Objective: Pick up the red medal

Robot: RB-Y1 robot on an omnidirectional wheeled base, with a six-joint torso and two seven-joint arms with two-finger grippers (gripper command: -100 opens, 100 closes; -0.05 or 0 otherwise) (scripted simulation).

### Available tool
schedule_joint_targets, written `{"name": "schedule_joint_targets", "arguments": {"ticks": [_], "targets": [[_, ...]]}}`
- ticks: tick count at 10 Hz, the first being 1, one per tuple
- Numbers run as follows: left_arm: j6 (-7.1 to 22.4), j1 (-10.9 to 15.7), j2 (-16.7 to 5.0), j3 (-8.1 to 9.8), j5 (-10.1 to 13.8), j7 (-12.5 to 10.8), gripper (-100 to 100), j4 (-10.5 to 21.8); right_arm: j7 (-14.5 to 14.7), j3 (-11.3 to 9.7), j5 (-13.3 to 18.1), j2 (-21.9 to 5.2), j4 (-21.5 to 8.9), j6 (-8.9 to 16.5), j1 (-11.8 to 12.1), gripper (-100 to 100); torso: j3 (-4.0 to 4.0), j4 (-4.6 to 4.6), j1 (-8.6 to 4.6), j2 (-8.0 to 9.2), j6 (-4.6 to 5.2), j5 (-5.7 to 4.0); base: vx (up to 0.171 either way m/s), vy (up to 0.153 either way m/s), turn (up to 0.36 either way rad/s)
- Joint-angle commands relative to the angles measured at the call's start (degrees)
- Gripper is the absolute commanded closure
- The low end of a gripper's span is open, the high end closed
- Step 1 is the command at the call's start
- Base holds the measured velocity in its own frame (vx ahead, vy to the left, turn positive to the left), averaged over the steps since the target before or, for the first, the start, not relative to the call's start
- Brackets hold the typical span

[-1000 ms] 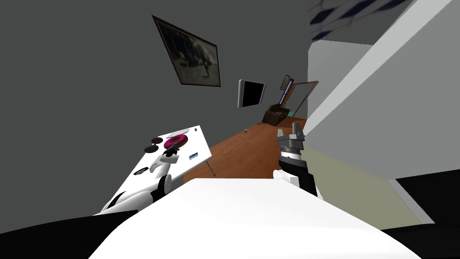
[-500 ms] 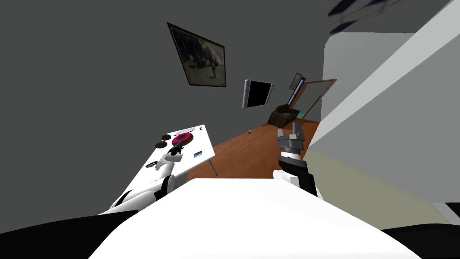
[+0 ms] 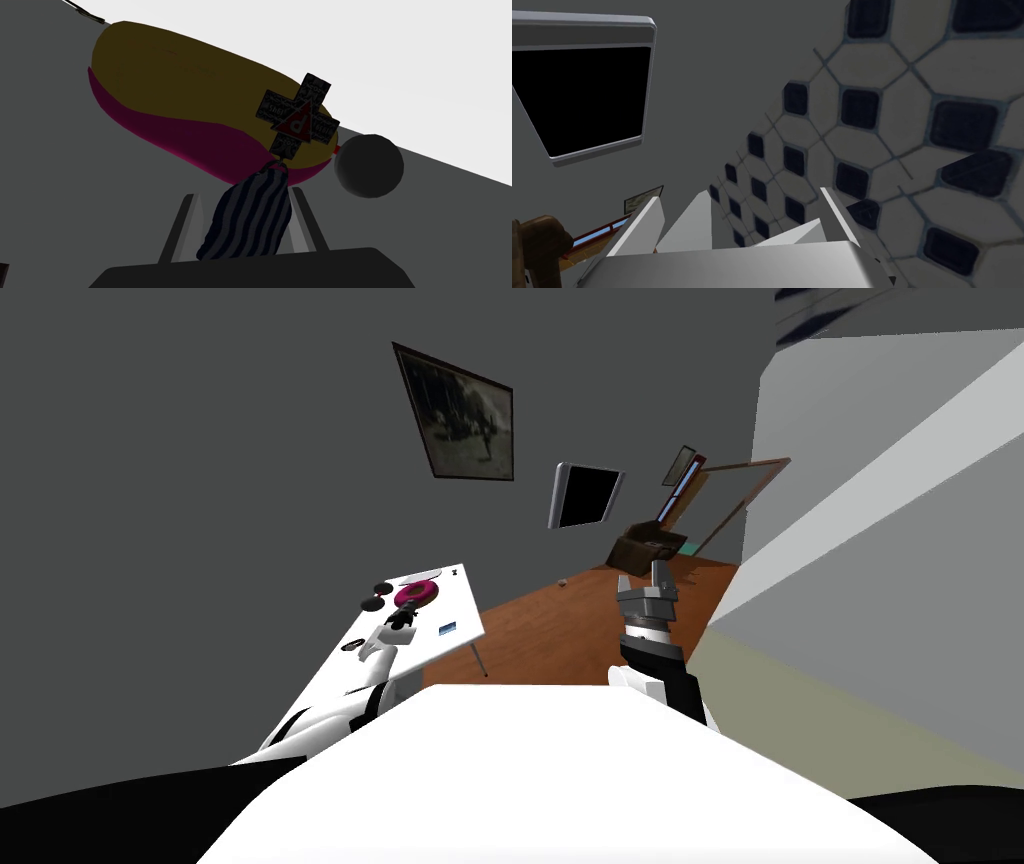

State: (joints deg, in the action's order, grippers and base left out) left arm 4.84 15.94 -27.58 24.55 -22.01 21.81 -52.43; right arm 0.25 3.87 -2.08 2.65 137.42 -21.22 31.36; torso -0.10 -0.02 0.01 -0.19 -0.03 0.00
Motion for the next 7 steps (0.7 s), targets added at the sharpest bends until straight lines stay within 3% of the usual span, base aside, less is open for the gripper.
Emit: {"name": "schedule_joint_targets", "arguments": {"ticks": [1,2,5,6,7], "targets": [[1.54,-0.18,1.92,-1.82,-0.17,0.34,100,-2.86,0.0,0.0,0.0,0.0,0.0,0.0,0.0,0,0.0,0.0,0.0,0.0,0.0,0.0,0.033,0.021,0.229],[1.54,-0.18,1.92,-1.82,-0.17,0.34,100,-2.97,0.0,0.0,0.0,0.0,0.0,0.0,0.0,0,-0.01,-0.02,0.02,-0.01,-0.04,0.03,0.024,0.01,0.115],[4.18,-0.53,4.89,-5.89,0.04,0.79,100,-8.12,0.0,0.0,0.0,0.0,0.0,0.0,0.0,0,-0.01,0.0,-0.02,-0.02,-0.02,0.01,0.036,0.015,0.209],[4.3,-1.41,4.34,-5.53,0.41,0.61,100,-8.69,0.0,0.0,0.0,0.0,0.0,0.0,0.0,0,-0.01,0.0,0.01,-0.02,-0.04,0.01,0.018,0.002,0.047],[4.52,-1.44,4.39,-5.7,0.47,0.6,0,-8.92,0.0,-0.01,0.0,0.0,0.0,0.0,-0.01,0,0.0,-0.01,0.01,0.02,0.01,0.02,0.0,0.0,0.0]]}}
